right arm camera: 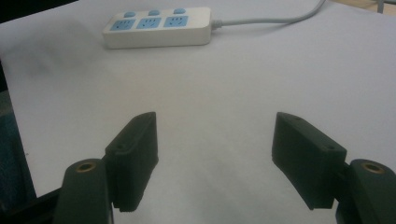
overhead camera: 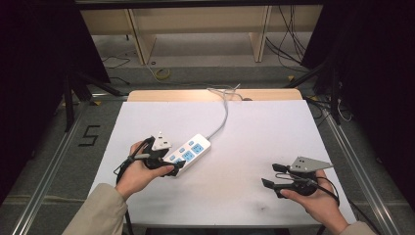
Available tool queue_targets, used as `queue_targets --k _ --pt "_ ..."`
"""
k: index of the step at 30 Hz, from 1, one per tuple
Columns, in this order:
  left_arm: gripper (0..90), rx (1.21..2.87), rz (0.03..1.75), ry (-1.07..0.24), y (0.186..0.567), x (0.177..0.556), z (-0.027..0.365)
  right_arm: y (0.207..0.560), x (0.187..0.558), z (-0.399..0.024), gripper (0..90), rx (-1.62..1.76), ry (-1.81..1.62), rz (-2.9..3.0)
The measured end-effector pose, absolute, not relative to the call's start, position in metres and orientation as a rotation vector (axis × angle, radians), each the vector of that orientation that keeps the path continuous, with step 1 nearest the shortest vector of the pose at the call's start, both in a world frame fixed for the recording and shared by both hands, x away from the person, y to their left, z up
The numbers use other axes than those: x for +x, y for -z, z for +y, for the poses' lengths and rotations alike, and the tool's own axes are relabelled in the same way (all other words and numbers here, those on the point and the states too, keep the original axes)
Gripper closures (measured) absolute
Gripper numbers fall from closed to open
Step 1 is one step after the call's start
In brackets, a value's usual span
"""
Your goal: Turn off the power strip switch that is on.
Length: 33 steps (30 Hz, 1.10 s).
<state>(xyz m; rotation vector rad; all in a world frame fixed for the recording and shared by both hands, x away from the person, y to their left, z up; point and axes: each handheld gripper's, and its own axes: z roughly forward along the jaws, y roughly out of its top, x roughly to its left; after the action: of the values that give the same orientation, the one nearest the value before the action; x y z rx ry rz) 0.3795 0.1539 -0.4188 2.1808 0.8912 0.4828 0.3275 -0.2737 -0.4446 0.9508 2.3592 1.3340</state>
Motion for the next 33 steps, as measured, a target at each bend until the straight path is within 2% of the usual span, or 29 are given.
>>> queue_targets --k 33 --pt "17.8 2.126 0.909 -0.544 0.441 0.335 0.186 0.447 0.329 -0.275 29.1 0.963 -1.342 2.356"
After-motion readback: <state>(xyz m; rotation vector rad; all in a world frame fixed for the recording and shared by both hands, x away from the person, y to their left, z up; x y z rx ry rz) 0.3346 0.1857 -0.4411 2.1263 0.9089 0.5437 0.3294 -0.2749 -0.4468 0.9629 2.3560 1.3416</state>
